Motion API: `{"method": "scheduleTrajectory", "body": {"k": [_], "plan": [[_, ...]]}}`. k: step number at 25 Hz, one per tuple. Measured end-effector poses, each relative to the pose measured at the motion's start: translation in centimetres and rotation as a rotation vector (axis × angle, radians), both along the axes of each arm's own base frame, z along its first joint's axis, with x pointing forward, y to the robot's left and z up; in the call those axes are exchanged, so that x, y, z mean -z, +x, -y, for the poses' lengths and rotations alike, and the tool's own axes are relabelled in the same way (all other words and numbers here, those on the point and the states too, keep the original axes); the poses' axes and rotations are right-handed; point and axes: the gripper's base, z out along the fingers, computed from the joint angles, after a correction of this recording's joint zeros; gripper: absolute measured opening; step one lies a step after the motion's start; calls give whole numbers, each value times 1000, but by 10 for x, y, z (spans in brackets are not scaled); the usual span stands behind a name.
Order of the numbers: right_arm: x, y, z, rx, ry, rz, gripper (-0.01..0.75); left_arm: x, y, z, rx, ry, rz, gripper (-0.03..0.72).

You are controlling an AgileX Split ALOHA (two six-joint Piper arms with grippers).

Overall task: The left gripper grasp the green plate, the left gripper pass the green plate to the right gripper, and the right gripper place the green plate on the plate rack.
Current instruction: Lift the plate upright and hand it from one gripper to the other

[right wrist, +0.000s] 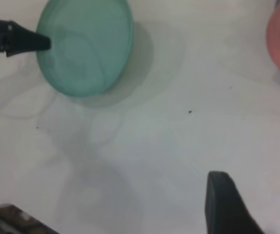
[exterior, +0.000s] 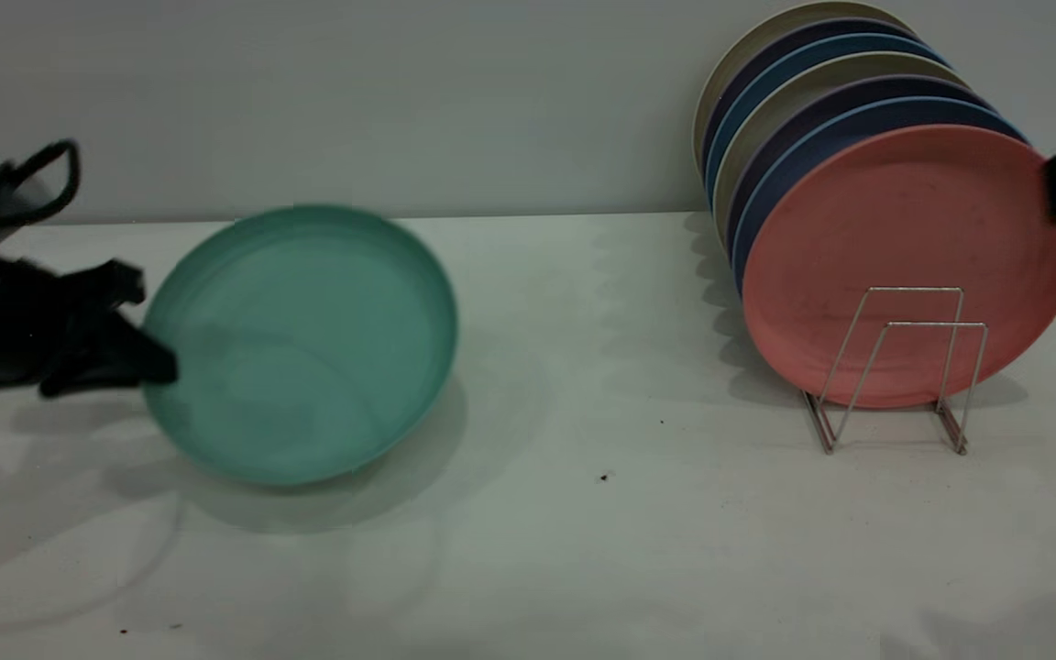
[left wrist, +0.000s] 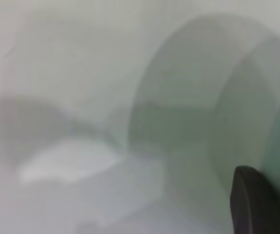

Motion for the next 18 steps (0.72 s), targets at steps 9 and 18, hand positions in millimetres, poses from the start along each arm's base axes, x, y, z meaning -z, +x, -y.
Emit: {"method": "scheduleTrajectory", "body": {"k": [9,18], "plan": [[51,45,-14,-56,182,-56,310,-26,4,57,216,-9,89,14],[93,65,-21,-123,238,-168,310,-28,-7,107,349,-61,77,14]]}}
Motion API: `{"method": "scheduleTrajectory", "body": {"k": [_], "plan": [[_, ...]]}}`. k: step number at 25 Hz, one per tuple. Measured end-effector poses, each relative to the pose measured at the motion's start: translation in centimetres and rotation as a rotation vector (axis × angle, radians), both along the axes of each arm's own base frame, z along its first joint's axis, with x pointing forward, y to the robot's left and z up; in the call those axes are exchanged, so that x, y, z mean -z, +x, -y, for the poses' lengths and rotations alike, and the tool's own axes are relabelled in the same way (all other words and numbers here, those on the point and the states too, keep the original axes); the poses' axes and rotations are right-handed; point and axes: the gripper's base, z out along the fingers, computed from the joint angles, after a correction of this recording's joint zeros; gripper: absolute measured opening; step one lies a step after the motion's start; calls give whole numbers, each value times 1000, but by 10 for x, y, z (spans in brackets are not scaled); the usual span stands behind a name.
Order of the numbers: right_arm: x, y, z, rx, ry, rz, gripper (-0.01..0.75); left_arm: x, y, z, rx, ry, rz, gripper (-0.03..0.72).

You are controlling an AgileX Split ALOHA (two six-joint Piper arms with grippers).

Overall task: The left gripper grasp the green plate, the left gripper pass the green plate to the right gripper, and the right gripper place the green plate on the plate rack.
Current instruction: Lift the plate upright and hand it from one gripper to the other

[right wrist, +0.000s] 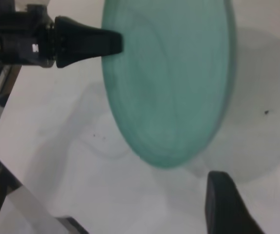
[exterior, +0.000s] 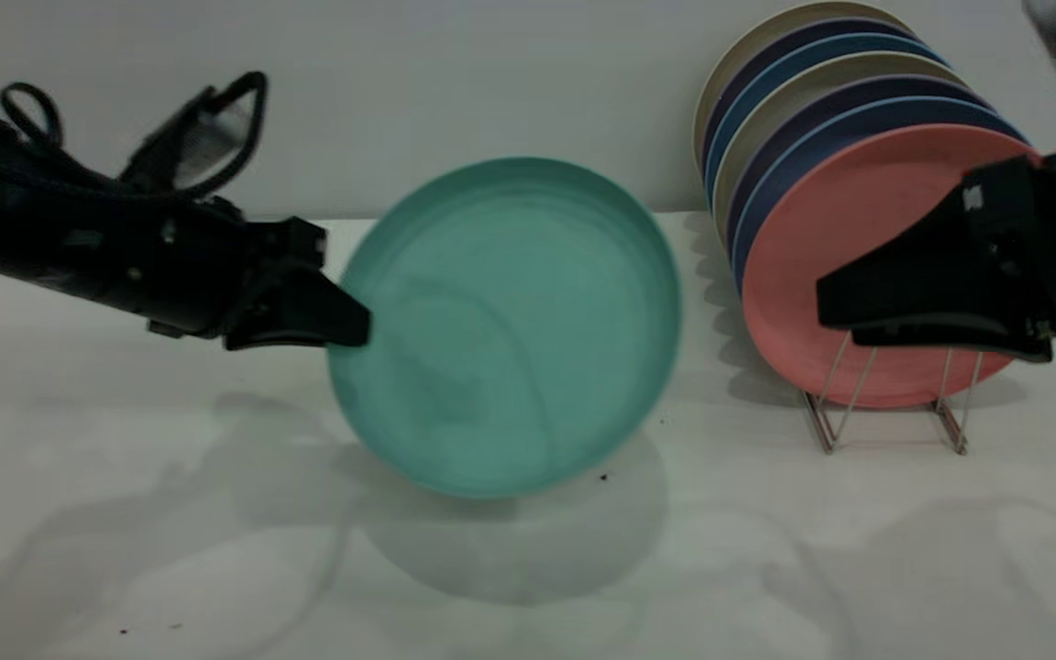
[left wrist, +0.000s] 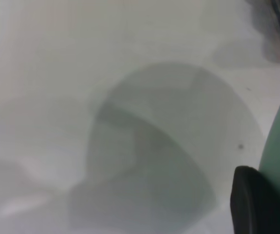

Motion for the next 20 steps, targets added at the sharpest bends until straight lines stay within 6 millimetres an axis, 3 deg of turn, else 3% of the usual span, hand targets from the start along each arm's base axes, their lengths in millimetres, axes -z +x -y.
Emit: {"method": "scheduleTrajectory", "body": {"k": [20], "plan": [[8,16,0,-2,-4,-4,310,-4,-16,49,103,-77,-24,14]]}}
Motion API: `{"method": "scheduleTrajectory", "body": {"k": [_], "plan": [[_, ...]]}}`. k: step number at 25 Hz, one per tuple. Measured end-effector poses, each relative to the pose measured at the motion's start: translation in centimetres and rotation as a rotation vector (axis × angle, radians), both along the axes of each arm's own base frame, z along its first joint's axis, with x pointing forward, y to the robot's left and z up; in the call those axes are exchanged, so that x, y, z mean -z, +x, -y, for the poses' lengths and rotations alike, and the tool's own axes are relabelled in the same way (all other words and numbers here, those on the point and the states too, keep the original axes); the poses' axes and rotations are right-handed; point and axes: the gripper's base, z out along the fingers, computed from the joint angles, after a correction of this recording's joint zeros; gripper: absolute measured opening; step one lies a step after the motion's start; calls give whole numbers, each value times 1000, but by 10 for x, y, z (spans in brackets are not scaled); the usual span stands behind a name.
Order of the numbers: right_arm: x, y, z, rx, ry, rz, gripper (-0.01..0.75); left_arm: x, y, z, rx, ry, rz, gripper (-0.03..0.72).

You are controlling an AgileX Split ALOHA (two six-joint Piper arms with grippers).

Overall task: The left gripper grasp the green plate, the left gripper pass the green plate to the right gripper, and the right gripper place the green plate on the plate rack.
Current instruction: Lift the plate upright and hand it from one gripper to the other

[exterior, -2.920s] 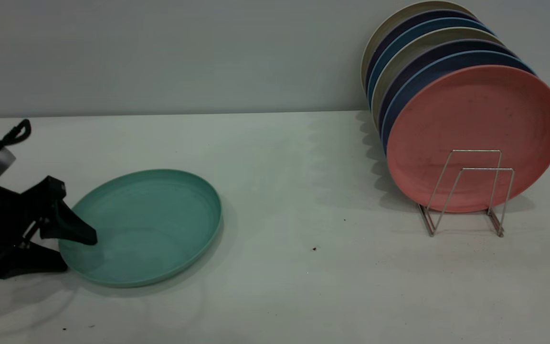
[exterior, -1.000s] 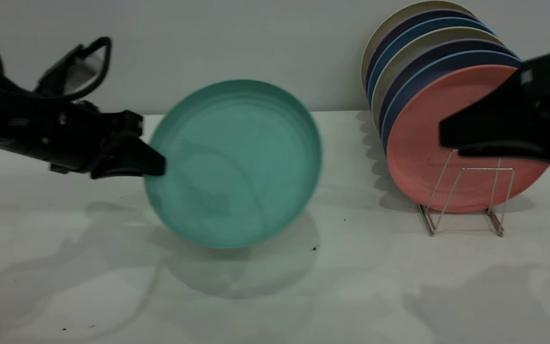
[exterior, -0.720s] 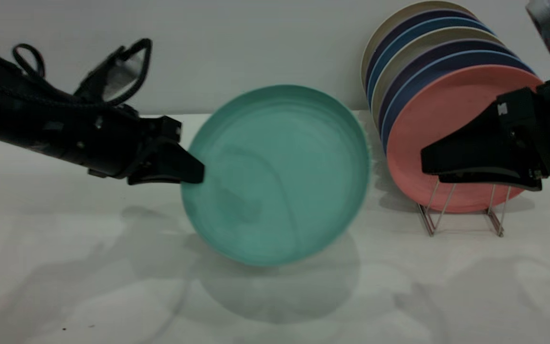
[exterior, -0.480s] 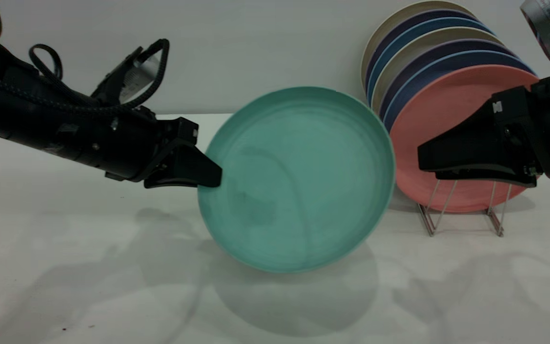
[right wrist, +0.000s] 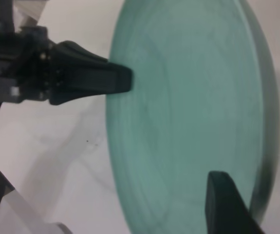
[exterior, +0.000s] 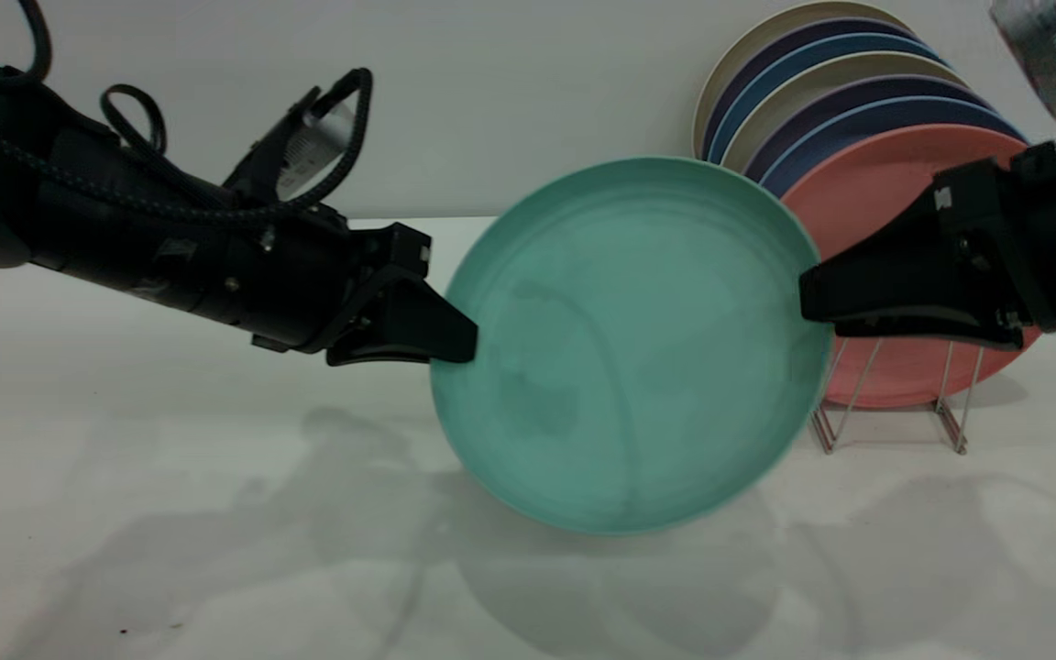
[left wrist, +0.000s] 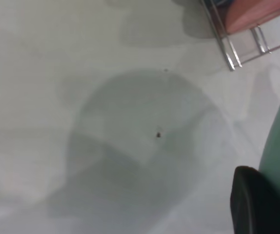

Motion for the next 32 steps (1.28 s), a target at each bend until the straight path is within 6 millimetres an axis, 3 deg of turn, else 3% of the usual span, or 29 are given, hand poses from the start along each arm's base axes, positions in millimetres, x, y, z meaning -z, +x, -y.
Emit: {"method": "scheduleTrajectory", "body": {"k": [9,19,25,28,32], "plan": [[16,0,0,0,-1,-57,306,-2,-7,13,50,-23,-2,14],[17,0,1,8,-8,-61,93,-6,-9,17,91,-90,-3,23],[17,1,1,13,-14,-63,88,-8,-10,18,100,-121,-15,45],[18,1,2,18,-26,-66,88,-9,-12,18,119,-138,-30,96],[18,0,2,9,-34,-64,88,-10,-17,19,155,-153,-60,282]]}}
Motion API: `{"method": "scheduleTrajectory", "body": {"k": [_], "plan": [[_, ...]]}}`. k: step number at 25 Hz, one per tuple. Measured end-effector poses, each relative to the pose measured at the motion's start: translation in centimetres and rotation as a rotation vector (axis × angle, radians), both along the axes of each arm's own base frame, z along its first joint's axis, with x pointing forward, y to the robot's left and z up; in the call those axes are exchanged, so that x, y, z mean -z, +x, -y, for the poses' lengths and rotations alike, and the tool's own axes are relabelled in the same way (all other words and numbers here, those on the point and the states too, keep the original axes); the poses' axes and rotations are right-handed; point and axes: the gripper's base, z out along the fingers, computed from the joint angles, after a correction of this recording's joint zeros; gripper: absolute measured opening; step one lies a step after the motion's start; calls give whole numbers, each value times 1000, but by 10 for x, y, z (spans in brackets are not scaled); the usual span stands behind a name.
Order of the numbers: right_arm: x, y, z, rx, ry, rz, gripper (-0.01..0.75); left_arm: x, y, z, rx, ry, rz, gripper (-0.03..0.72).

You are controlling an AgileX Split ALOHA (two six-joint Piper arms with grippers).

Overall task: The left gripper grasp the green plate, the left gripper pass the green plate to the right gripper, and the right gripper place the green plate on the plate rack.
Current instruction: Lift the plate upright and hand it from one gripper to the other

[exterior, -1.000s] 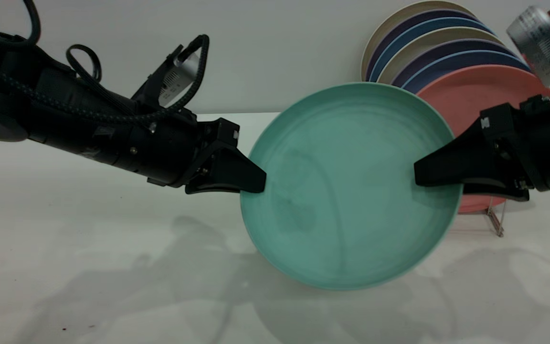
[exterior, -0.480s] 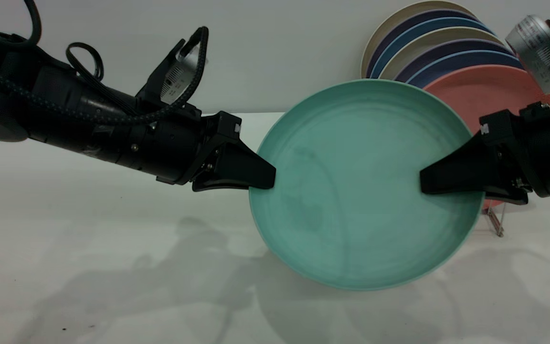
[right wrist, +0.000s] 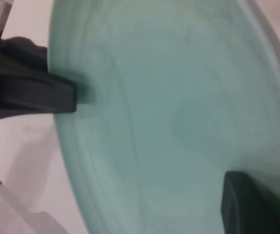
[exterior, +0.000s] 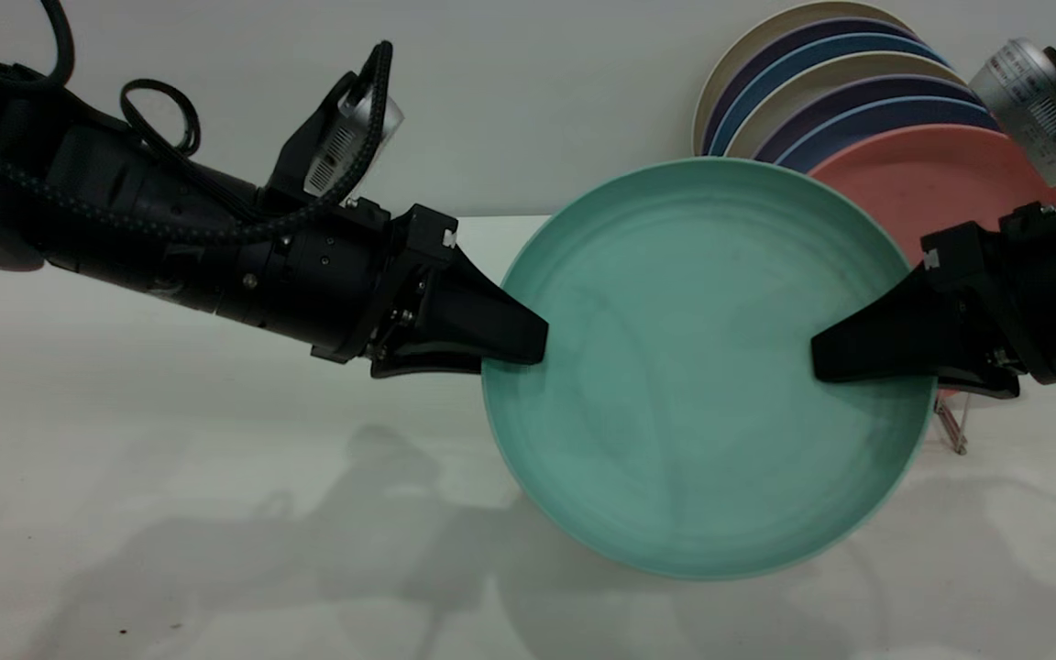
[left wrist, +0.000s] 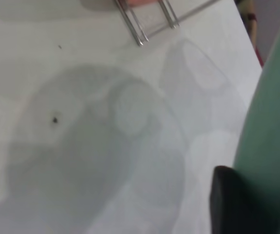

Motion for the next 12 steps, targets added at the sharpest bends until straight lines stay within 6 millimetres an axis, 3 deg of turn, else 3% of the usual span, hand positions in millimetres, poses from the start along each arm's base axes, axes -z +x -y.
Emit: {"method": "scheduleTrajectory", "body": {"k": [2,5,9,12], "plan": [[0,0,0,-1,0,0,88,-1,-1,1,5,-8,-13,395],[0,0,0,-5,-2,1,88,-2,-3,2,27,-11,-31,508],[-1,1,0,-11,-4,12,88,-4,-8,-8,104,16,-61,551],[-5,10,0,0,-7,40,88,-14,-10,-30,149,72,-84,553]]}}
